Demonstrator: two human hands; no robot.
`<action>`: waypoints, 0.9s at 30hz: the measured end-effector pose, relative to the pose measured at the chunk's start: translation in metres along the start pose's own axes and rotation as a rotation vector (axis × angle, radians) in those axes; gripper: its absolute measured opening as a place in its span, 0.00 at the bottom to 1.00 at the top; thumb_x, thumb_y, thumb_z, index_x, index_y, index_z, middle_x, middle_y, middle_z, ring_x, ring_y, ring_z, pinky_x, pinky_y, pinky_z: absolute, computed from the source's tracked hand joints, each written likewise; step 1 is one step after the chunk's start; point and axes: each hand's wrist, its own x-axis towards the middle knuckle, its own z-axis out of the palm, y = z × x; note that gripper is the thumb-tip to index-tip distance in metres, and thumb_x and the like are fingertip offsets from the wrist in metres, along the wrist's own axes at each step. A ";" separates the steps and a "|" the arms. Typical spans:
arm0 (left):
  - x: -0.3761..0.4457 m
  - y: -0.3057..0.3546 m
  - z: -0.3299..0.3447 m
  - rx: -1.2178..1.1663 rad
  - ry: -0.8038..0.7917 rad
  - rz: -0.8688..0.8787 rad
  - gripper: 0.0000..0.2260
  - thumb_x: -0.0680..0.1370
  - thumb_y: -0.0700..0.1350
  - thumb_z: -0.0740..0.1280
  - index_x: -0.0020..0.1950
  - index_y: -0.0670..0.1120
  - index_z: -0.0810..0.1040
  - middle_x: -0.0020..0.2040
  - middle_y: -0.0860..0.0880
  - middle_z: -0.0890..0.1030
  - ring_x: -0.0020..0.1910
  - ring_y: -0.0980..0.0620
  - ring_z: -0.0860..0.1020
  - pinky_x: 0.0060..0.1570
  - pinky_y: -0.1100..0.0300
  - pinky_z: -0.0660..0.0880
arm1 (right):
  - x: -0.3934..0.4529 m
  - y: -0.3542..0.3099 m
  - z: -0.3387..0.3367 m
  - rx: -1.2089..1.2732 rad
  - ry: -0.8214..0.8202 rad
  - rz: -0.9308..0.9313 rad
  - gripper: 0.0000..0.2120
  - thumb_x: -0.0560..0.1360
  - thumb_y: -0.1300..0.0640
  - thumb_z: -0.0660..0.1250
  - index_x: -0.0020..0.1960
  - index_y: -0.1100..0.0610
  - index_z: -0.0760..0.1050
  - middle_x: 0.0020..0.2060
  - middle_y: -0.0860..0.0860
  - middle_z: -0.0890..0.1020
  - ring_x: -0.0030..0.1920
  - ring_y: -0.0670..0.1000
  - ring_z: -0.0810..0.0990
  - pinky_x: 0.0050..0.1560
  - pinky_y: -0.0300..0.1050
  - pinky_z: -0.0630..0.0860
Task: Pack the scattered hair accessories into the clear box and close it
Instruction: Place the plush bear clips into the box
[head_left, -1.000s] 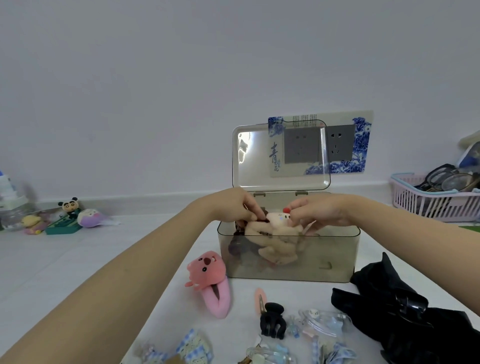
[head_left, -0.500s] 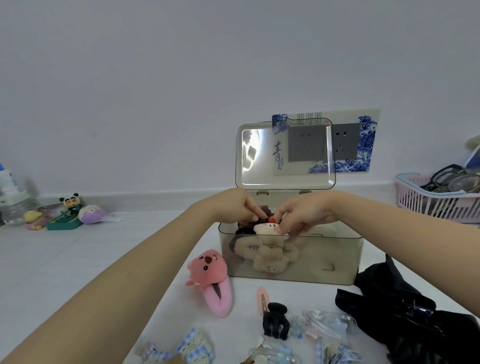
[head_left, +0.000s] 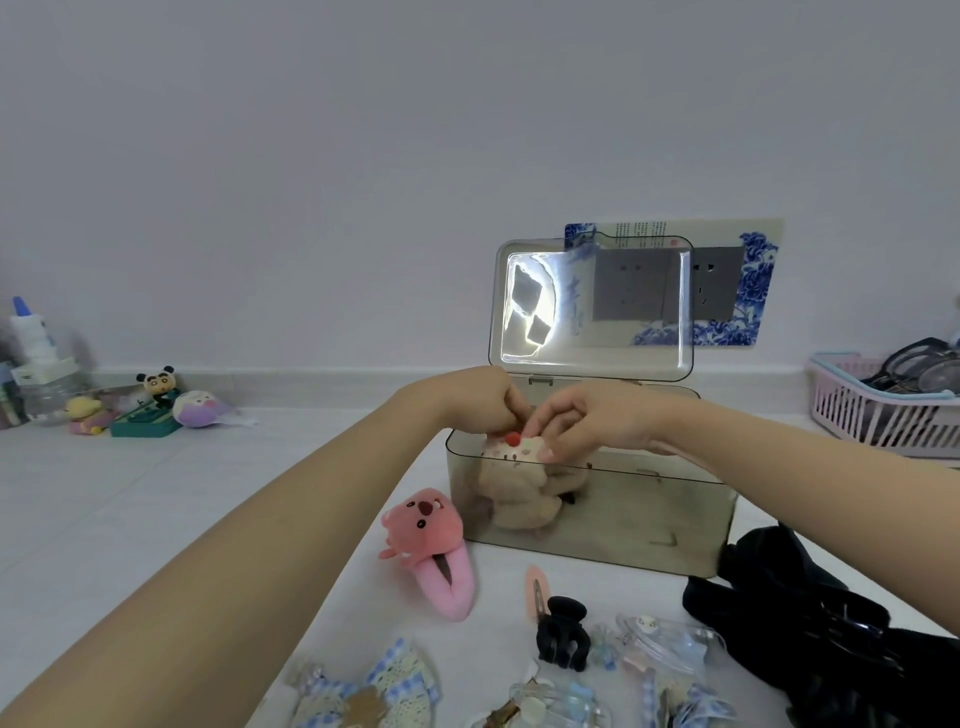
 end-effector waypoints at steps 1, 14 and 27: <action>0.000 0.001 0.000 -0.009 -0.008 -0.008 0.16 0.74 0.35 0.60 0.46 0.52 0.84 0.40 0.51 0.81 0.36 0.58 0.75 0.46 0.65 0.71 | 0.005 0.000 0.005 -0.031 0.041 -0.006 0.12 0.68 0.67 0.69 0.43 0.51 0.80 0.36 0.53 0.76 0.38 0.50 0.72 0.37 0.37 0.71; -0.009 -0.006 -0.003 0.014 -0.041 -0.004 0.14 0.74 0.58 0.67 0.46 0.49 0.83 0.47 0.52 0.82 0.51 0.53 0.78 0.60 0.56 0.71 | 0.002 0.017 0.001 -0.019 0.156 0.153 0.12 0.69 0.69 0.68 0.48 0.56 0.81 0.45 0.58 0.83 0.44 0.51 0.80 0.51 0.44 0.78; -0.002 -0.006 -0.001 0.131 -0.084 0.025 0.08 0.74 0.53 0.70 0.49 0.53 0.76 0.46 0.61 0.76 0.53 0.57 0.76 0.52 0.63 0.68 | -0.003 0.019 0.001 -0.075 0.048 0.149 0.10 0.68 0.71 0.70 0.48 0.63 0.83 0.35 0.53 0.83 0.36 0.47 0.80 0.39 0.34 0.80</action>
